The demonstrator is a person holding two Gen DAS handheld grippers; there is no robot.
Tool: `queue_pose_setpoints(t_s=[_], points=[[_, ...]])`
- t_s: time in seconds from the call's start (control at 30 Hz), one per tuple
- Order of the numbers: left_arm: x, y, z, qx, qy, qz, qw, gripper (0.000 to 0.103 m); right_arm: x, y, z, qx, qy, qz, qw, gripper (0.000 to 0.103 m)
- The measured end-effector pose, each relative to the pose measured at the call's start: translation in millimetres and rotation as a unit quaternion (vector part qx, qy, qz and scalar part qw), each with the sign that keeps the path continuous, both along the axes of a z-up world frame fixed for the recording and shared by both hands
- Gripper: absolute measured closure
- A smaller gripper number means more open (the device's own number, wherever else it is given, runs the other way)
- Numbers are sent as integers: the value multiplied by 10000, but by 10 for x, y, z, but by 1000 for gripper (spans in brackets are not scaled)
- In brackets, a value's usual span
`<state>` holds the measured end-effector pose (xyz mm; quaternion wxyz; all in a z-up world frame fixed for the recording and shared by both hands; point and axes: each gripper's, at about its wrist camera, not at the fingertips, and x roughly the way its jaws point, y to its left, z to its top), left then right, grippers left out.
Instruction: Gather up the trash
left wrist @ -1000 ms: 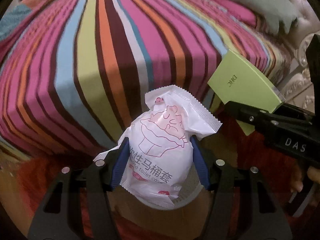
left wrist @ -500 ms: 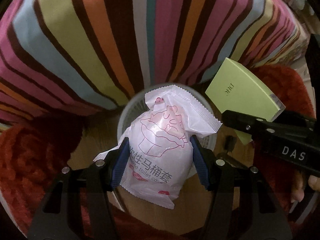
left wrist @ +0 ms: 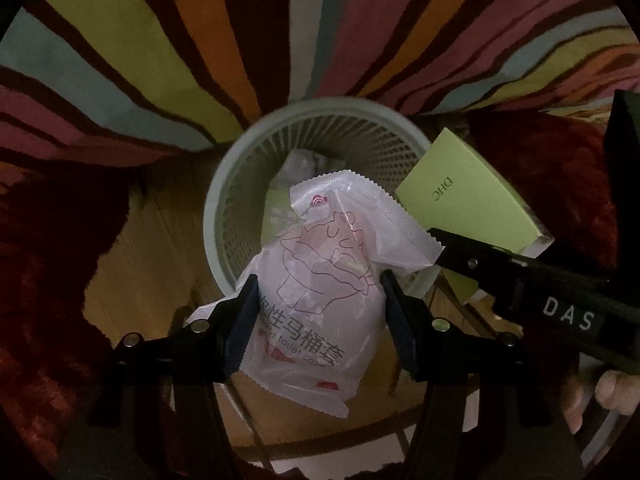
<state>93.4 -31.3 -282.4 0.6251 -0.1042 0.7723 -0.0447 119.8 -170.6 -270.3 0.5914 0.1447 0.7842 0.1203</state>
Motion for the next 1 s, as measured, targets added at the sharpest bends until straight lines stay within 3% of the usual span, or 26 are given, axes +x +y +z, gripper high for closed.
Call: queue_pose_setpoints(t_s=[0.53, 0.6, 0.63, 0.67, 0.7, 1.0], points=[[62, 19, -407, -216, 751, 267, 9966, 39, 43, 142, -279, -323, 417, 264, 9983, 55], [70, -5, -458, -193, 854, 247, 9959, 34, 25, 118, -339, -402, 516, 239, 9976, 37], [68, -8, -476, -139, 890, 239, 9957, 26, 34, 110, -350, -459, 537, 224, 9972, 15], [65, -6, -488, -119, 899, 251, 9956, 21, 40, 91, -350, -495, 522, 166, 9973, 8], [68, 0, -492, -114, 890, 279, 9956, 17, 54, 68, -338, -498, 480, 89, 9976, 8], [65, 60, -358, -19, 612, 485, 9969, 17, 69, 71, -229, -548, 231, 31, 9982, 8]])
